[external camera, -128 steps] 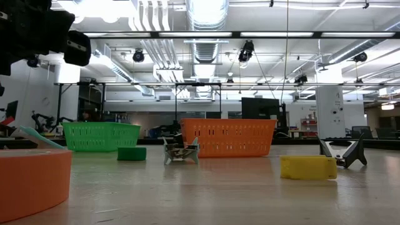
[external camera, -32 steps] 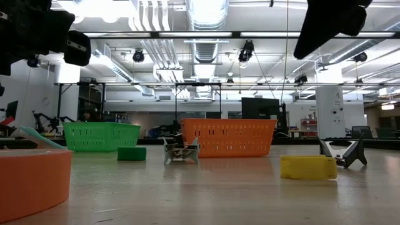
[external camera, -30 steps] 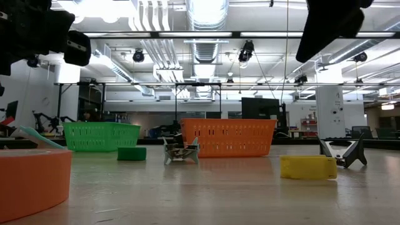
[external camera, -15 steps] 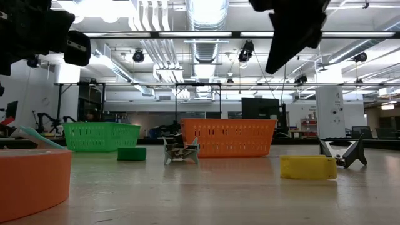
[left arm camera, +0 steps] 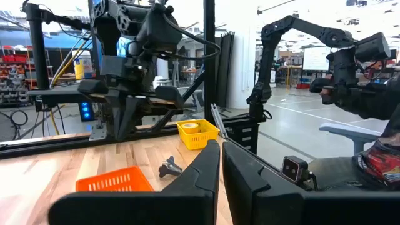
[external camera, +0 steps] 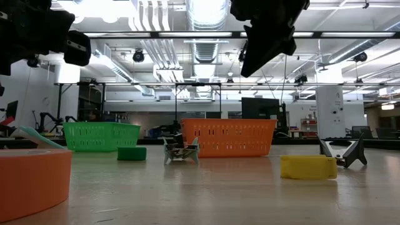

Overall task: Pick and place Stapler, Stapler remover, tape
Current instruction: Put the green tape into the yellow bin

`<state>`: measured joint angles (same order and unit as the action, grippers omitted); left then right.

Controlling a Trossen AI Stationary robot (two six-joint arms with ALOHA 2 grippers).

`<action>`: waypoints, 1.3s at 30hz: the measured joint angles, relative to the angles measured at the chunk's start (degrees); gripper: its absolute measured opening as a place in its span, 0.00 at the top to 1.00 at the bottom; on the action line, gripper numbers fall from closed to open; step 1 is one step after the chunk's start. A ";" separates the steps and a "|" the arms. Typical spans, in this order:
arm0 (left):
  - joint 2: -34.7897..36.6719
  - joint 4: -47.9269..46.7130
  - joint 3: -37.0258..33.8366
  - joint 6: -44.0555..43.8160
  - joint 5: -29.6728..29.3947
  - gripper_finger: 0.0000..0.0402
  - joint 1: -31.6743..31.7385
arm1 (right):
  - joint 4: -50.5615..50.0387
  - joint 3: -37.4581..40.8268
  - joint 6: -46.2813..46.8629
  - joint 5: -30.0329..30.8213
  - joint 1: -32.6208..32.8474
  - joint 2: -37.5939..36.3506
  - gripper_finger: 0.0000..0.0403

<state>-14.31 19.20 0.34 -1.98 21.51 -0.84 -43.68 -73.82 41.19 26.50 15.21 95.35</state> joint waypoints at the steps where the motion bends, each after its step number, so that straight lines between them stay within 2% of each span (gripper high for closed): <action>1: 0.01 0.00 0.00 0.01 0.00 0.94 0.00 | 0.04 0.00 0.00 -0.02 -0.14 0.11 0.98; 14: 0.00 0.00 0.00 0.00 0.00 0.94 0.00 | 2.60 0.02 -2.47 -1.31 -2.07 0.30 0.98; 18: 0.00 0.00 0.00 0.00 -0.01 0.94 0.00 | 7.15 0.02 -2.66 -9.61 -6.85 0.32 0.98; 21: 0.00 0.00 0.00 0.00 0.01 0.94 0.00 | 8.97 0.02 -3.81 -10.59 -10.78 0.79 0.98; 25: 0.00 0.00 0.00 0.00 -0.01 0.94 0.00 | 9.08 0.02 -4.73 -15.64 -17.13 0.82 0.98; 29: 0.00 0.01 0.00 0.01 -0.01 0.94 0.00 | 11.12 -0.01 -5.28 -18.00 -22.27 2.69 0.98; 33: 0.00 -0.17 0.00 0.00 -0.01 0.94 0.00 | 15.15 -0.32 -5.70 -22.77 -25.51 6.19 0.91; 39: -0.02 -0.42 0.00 0.00 -0.01 0.94 0.00 | 15.49 -4.57 -6.69 -23.38 -28.90 12.41 0.72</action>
<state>-14.33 18.79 0.34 -1.98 21.50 -0.84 -28.18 -78.39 34.50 3.11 -13.69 107.77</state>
